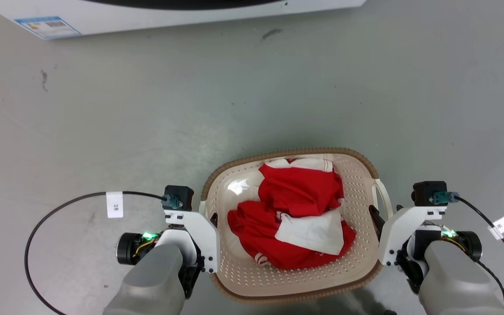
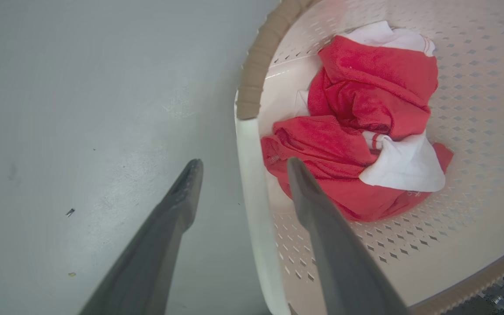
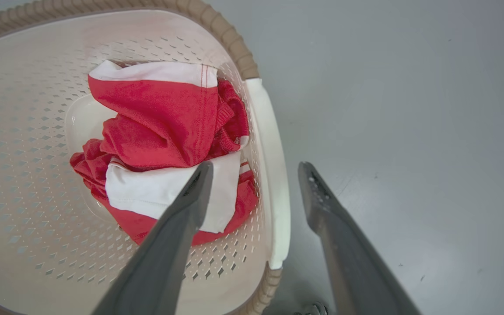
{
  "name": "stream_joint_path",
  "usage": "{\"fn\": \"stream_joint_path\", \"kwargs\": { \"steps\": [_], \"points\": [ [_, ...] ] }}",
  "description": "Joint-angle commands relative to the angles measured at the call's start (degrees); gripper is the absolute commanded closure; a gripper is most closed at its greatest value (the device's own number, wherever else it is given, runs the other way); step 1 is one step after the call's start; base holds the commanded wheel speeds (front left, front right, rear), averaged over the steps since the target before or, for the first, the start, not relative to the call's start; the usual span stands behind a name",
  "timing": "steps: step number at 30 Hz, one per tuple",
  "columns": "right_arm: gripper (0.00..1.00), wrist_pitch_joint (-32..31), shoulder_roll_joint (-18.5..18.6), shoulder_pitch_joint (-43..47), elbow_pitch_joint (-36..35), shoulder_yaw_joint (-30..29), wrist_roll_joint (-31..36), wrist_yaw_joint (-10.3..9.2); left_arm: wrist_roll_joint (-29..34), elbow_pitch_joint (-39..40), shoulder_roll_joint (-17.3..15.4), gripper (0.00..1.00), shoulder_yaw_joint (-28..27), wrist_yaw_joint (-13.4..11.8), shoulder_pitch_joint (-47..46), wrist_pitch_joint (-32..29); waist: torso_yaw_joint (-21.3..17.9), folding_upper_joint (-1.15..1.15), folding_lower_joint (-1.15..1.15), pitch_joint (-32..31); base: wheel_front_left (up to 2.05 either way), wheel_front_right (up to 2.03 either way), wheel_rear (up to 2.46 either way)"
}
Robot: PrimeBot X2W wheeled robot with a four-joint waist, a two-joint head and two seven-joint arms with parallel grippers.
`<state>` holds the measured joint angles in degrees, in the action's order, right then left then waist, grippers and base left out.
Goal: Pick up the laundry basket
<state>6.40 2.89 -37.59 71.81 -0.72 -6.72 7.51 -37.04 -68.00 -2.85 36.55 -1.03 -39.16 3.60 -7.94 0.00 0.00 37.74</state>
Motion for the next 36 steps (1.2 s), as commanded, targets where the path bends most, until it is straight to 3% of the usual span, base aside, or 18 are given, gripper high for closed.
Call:
{"fn": "stream_joint_path", "kwargs": {
  "steps": [1, 16, 17, 18, 19, 20, 21, 36],
  "points": [
    [0.00, -0.25, -0.04, -0.85, 0.28, 0.32, -0.50, -0.04, -0.18, -0.35, -0.04, 0.00, 0.16, -0.19, -0.89, -0.26, -0.31, 0.00, 0.00, 1.02, 0.00, 0.00, 0.00],
    [0.00, -4.16, -0.05, -4.84, 1.87, 9.88, -10.15, -0.03, -2.88, -3.31, -0.06, 0.00, 3.00, -0.11, -6.08, -3.32, -0.67, 0.00, 0.00, 7.86, 0.00, 0.00, 0.00],
    [0.00, -4.55, -0.05, -4.88, 1.89, 10.36, -10.60, -0.03, -3.20, -3.25, -0.07, 0.14, 3.12, -0.16, -6.16, -3.45, -0.70, 0.00, 0.00, 8.04, 0.00, 0.00, 0.00],
    [0.00, -5.06, -0.05, -4.87, 1.90, 10.78, -11.41, -0.03, -3.34, -3.07, -0.07, 0.80, 3.32, -0.15, -6.28, -3.38, -0.71, 0.00, 0.00, 8.21, 0.00, 0.00, 0.00],
    [0.61, -5.56, -0.05, -4.82, 1.92, 11.34, -12.19, -0.03, -3.69, -2.92, -0.06, 1.00, 3.50, -0.02, -6.35, -3.42, -0.68, 0.00, 0.00, 8.37, 0.00, 0.00, 0.00],
    [0.93, -6.06, -0.08, -4.79, 1.94, 12.01, -12.91, -0.03, -3.85, -2.84, -0.06, 1.00, 3.67, -0.01, -6.36, -3.68, -0.66, 0.00, 0.00, 8.52, 0.00, 0.00, 0.00],
    [1.00, -6.70, -0.08, -4.74, 1.94, 12.60, -14.12, -0.03, -4.03, -2.78, -0.07, 1.00, 3.91, -0.01, -6.48, -3.74, -0.62, 0.00, 0.00, 8.68, 0.00, 0.00, 0.00],
    [1.00, -7.75, -0.34, -5.33, 1.81, 19.99, -22.95, -0.02, -8.03, -2.61, 0.48, 1.00, 6.24, 0.80, -6.05, -5.48, -0.62, 0.00, 0.00, 7.09, 0.00, 0.00, 0.00]
  ]
}}
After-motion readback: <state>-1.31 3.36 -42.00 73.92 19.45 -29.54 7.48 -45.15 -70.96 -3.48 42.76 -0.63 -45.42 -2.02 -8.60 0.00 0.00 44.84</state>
